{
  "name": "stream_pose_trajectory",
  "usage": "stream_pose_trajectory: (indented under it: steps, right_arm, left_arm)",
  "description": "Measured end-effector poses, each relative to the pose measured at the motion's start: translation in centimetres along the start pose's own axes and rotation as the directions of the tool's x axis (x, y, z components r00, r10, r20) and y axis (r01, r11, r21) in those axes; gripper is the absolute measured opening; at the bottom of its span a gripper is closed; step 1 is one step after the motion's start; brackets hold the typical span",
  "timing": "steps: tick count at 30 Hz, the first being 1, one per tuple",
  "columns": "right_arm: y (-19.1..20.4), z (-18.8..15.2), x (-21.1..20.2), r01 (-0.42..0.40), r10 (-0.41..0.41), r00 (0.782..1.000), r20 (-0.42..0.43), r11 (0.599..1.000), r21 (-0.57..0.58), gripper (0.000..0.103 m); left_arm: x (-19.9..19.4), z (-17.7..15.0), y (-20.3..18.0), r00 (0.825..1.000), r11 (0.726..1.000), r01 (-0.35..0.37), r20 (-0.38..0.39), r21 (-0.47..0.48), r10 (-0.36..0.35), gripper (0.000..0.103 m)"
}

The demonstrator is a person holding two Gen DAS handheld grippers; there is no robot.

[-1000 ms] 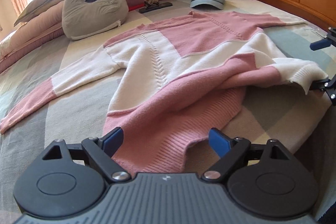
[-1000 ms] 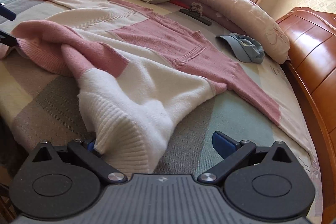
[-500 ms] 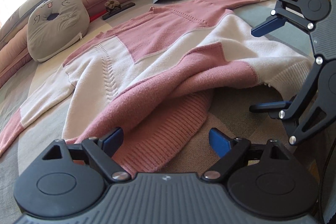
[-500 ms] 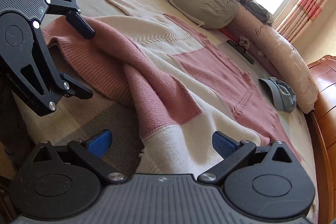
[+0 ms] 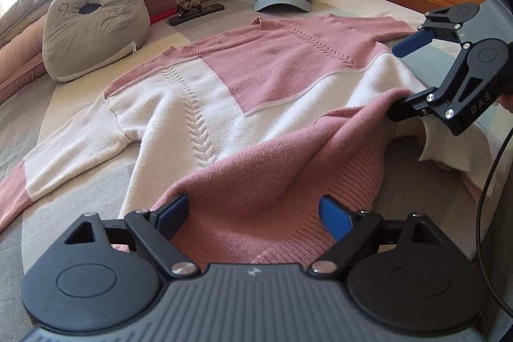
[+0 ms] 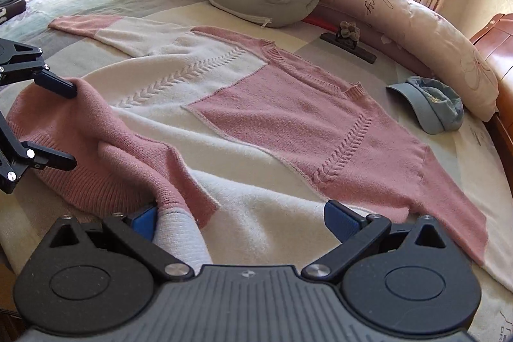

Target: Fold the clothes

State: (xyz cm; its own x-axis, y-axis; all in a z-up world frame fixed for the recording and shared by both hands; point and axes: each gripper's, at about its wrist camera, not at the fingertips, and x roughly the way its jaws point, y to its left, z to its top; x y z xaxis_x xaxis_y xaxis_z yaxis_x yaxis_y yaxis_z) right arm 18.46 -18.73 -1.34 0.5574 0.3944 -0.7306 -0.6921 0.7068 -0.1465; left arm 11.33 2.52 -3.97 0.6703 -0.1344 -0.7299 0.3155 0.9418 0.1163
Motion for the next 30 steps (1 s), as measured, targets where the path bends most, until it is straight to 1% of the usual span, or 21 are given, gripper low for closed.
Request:
stream_pose_trajectory:
  steps: [2, 5, 6, 8, 10, 11, 13, 15, 19, 21, 25, 27, 29, 30]
  right_arm:
    - [-1.4, 0.5, 1.2, -0.039, 0.039, 0.999, -0.007, 0.998, 0.044, 0.103]
    - [-2.7, 0.3, 2.8, -0.084, 0.086, 0.996, -0.012, 0.989, 0.121, 0.103]
    - [-3.0, 0.1, 3.2, -0.098, 0.101, 0.995, -0.013, 0.984, 0.147, 0.103]
    - [-3.6, -0.1, 4.2, -0.125, 0.131, 0.991, -0.014, 0.972, 0.200, 0.103]
    - [-4.3, -0.4, 5.2, -0.152, 0.160, 0.987, -0.012, 0.956, 0.252, 0.103]
    - [-4.5, -0.5, 5.4, -0.159, 0.168, 0.986, -0.011, 0.950, 0.270, 0.103]
    - [-4.2, -0.7, 4.8, -0.145, 0.153, 0.988, -0.008, 0.951, 0.273, 0.103]
    - [-3.8, -0.7, 3.5, -0.132, 0.136, 0.991, 0.004, 0.957, 0.257, 0.103]
    - [-2.2, -1.0, 0.0, -0.099, 0.092, 0.995, 0.044, 0.975, 0.197, 0.103]
    - [-1.1, -1.5, -1.9, -0.088, 0.078, 0.995, 0.063, 0.980, 0.177, 0.103]
    - [1.1, -3.1, -4.8, -0.068, 0.056, 0.995, 0.085, 0.986, 0.153, 0.103]
    - [2.1, -4.1, -5.8, -0.075, 0.062, 0.994, 0.086, 0.985, 0.157, 0.103]
    - [2.9, -5.0, -6.5, -0.082, 0.069, 0.994, 0.084, 0.983, 0.165, 0.103]
    - [3.3, -5.4, -6.7, -0.087, 0.074, 0.994, 0.083, 0.982, 0.170, 0.103]
  left_arm:
    - [0.8, 0.3, 0.7, 1.000, 1.000, -0.008, 0.001, -0.001, 0.008, 0.089]
    - [2.4, 0.5, 1.7, 1.000, 1.000, 0.003, -0.005, -0.024, -0.003, 0.089]
    - [3.0, 0.5, 2.0, 1.000, 0.999, 0.007, -0.011, -0.037, -0.008, 0.089]
    - [3.6, 0.5, 2.5, 1.000, 0.998, 0.018, -0.006, -0.066, -0.018, 0.093]
    - [3.7, 0.5, 2.6, 1.000, 0.997, 0.020, -0.007, -0.075, -0.021, 0.093]
    - [3.4, 0.6, 2.5, 1.000, 0.998, 0.012, -0.007, -0.068, -0.013, 0.093]
    - [2.7, 0.7, 2.2, 1.000, 0.999, -0.005, -0.006, -0.054, 0.004, 0.093]
    - [1.3, 0.7, 1.4, 1.000, 0.999, -0.028, 0.008, -0.021, 0.028, 0.093]
    - [-1.7, -0.2, -0.6, 0.999, 0.998, -0.046, 0.026, 0.049, 0.045, 0.093]
    - [-2.8, -0.9, -2.2, 0.998, 0.993, -0.052, 0.026, 0.103, 0.050, 0.093]
    - [-3.6, -2.3, -5.3, 0.997, 0.975, -0.078, 0.019, 0.208, 0.076, 0.093]
    - [-3.2, -2.7, -6.5, 0.995, 0.964, -0.098, 0.014, 0.246, 0.097, 0.093]
    - [-2.6, -3.0, -7.6, 0.993, 0.950, -0.119, 0.019, 0.288, 0.119, 0.093]
    - [-2.2, -3.1, -8.1, 0.990, 0.937, -0.139, 0.033, 0.320, 0.135, 0.093]
